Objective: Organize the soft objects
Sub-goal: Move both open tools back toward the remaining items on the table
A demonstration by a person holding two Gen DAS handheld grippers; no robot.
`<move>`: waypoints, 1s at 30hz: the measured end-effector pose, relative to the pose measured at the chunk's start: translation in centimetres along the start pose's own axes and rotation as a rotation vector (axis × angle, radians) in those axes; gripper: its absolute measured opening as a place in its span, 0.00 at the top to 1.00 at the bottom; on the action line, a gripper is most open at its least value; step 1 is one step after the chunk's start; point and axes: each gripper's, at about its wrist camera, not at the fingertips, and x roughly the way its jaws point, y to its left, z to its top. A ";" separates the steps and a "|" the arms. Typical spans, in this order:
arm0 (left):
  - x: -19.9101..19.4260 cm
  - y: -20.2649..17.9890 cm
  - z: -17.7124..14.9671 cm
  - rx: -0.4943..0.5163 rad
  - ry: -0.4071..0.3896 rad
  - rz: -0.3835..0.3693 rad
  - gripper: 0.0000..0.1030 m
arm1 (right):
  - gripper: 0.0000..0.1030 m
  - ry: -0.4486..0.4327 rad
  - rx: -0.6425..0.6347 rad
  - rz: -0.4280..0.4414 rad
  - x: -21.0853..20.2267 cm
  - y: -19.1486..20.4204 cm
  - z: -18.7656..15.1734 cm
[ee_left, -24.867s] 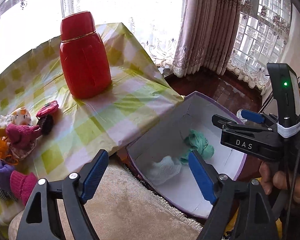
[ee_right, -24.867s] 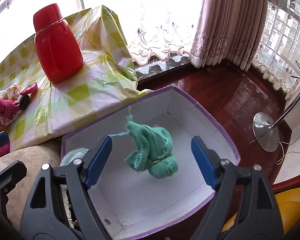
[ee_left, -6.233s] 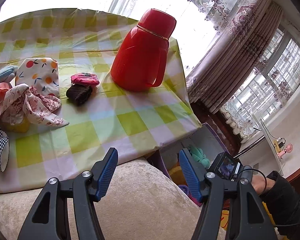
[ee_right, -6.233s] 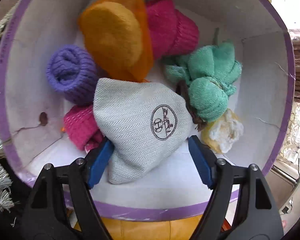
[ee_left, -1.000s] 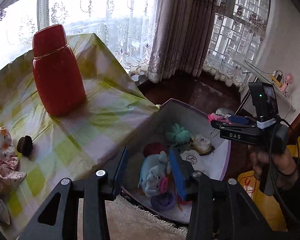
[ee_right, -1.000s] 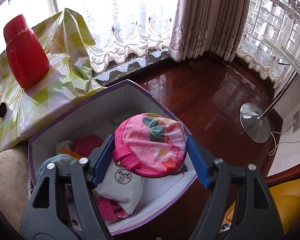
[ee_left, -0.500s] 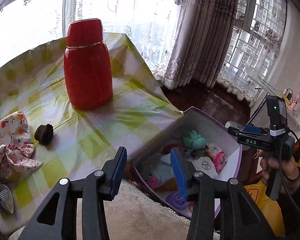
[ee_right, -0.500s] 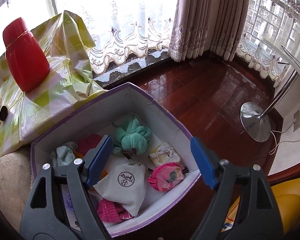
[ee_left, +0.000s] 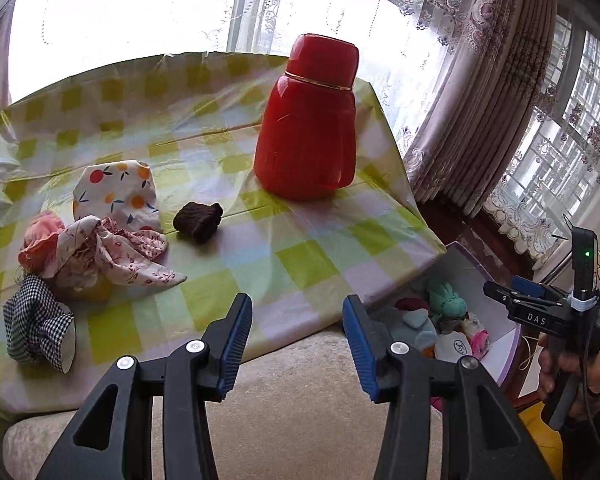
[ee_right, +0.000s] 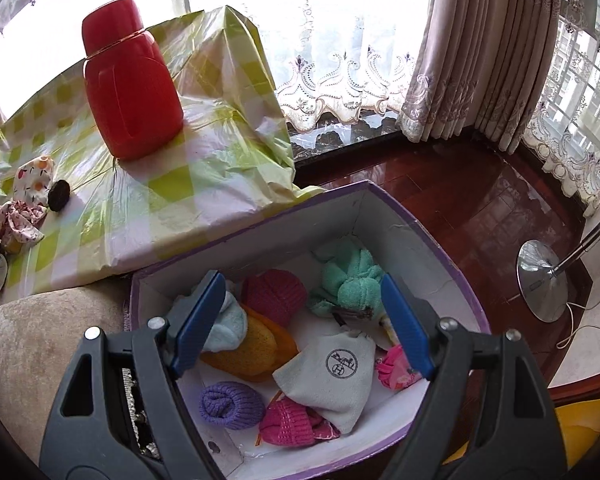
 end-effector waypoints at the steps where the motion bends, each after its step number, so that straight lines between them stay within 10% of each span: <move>1: -0.3 0.9 -0.2 -0.021 -0.004 0.010 0.53 | 0.20 0.002 -0.021 0.010 0.0 0.9 0.0; 17: -1.6 9.3 -2.2 -0.226 -0.020 0.075 0.52 | 0.20 0.337 -0.214 -0.055 13.1 5.6 -3.1; 23: -1.9 10.7 -2.4 -0.259 -0.029 0.083 0.52 | 0.20 0.465 -0.290 -0.043 14.0 5.5 -7.1; 30: -3.1 13.5 -2.7 -0.323 -0.065 0.126 0.52 | 0.20 0.390 -0.264 -0.011 9.2 3.8 -6.6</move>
